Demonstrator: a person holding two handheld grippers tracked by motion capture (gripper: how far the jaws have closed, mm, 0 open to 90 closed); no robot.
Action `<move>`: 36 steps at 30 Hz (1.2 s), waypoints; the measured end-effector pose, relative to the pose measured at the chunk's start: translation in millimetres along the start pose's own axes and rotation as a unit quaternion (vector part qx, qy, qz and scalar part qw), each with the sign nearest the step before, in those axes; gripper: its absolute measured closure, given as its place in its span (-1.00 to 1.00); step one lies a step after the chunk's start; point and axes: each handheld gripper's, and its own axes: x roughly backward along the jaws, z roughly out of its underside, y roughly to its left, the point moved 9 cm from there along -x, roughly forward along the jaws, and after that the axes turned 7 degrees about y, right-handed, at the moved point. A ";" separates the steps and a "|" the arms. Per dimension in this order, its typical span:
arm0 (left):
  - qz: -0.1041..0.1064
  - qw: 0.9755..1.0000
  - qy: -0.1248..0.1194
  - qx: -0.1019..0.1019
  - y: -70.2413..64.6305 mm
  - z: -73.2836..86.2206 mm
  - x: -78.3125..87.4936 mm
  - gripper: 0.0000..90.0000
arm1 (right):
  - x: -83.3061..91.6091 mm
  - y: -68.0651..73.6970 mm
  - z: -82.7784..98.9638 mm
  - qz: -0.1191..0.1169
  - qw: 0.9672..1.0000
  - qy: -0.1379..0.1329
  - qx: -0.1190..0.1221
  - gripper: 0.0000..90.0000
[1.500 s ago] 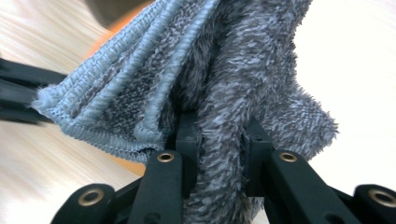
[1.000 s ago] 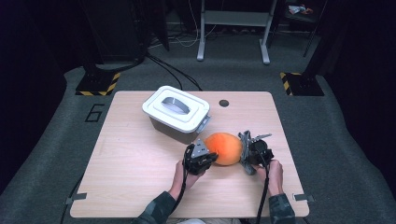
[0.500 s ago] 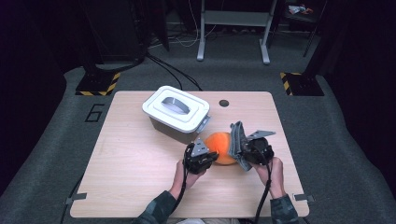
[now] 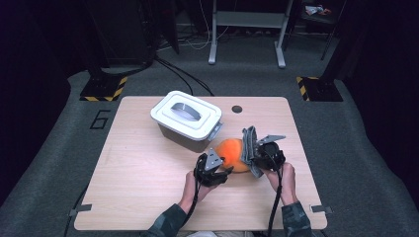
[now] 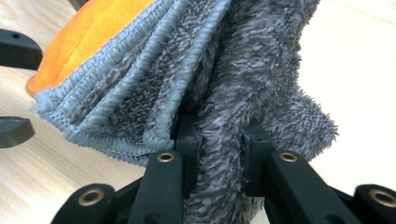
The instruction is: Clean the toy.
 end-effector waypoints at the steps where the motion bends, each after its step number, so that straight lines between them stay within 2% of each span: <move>1: -0.006 1.000 0.003 0.003 1.2 1.1 0.6 0.07 | 0.0 -0.6 -0.3 0.004 1.000 0.001 0.000 0.63; 2: -0.015 1.000 0.003 0.001 3.8 2.1 1.1 0.06 | -0.2 -1.5 -0.3 0.009 1.000 0.003 0.001 0.63; 3: -0.011 1.000 0.007 0.006 5.0 3.3 0.9 0.05 | -0.3 -2.2 0.0 0.010 1.000 0.004 -0.003 0.63; 6: -0.016 1.000 0.008 0.012 9.0 2.6 -3.0 0.04 | -0.5 -2.2 -0.1 0.009 1.000 0.002 -0.005 0.63; 8: -0.025 1.000 0.009 0.002 8.3 0.4 -7.1 0.08 | -0.2 -1.7 0.1 0.009 1.000 0.000 0.003 0.63; 9: -0.029 0.999 0.015 -0.007 6.7 0.3 -9.8 0.15 | 0.0 -0.9 0.8 0.009 1.000 0.000 -0.004 0.63; 10: -0.038 0.999 0.016 -0.017 5.7 0.0 -12.8 0.23 | 0.1 -0.5 1.6 0.004 1.000 -0.001 -0.002 0.63; 11: -0.042 0.999 0.018 -0.024 4.7 -0.1 -14.7 0.32 | 0.4 -1.8 2.2 0.009 1.000 -0.002 0.000 0.63; 14: -0.046 0.998 0.013 -0.035 1.7 -2.8 -16.7 0.60 | 3.7 -3.6 4.3 0.011 1.000 -0.007 -0.005 0.63; 16: -0.040 0.999 0.009 -0.033 0.9 -6.1 -16.0 0.68 | 7.5 -5.5 4.6 0.016 1.000 -0.010 -0.008 0.63; 21: -0.005 1.000 -0.004 -0.006 -2.3 -15.9 -12.2 0.75 | 22.3 -5.1 3.1 0.022 0.999 -0.024 -0.010 0.63; 25: 0.021 1.000 -0.015 0.003 -8.5 -21.6 -7.0 0.76 | 36.9 6.6 -2.7 0.023 0.999 -0.035 0.009 0.63; 28: 0.046 0.998 -0.030 0.023 -13.3 -26.5 -1.2 0.76 | 45.7 19.9 -8.5 0.021 0.998 -0.044 0.036 0.63; 30: 0.056 0.998 -0.028 0.033 -13.9 -26.9 1.0 0.76 | 45.8 28.8 -10.2 0.022 0.998 -0.039 0.045 0.62; 31: 0.056 0.997 -0.027 0.036 -13.3 -26.1 0.7 0.76 | 44.6 30.5 -10.9 0.033 0.997 -0.037 0.052 0.62; 33: 0.058 0.997 -0.023 0.046 -10.0 -23.8 -0.3 0.76 | 40.5 31.6 -11.0 0.035 0.997 -0.030 0.060 0.63; 35: 0.056 0.997 -0.016 0.050 -6.6 -20.6 -2.5 0.76 | 34.7 31.3 -10.5 0.034 0.998 -0.025 0.052 0.63; 36: 0.056 0.997 -0.014 0.051 -5.3 -19.4 -3.8 0.76 | 31.6 30.0 -10.7 0.032 0.998 -0.024 0.056 0.63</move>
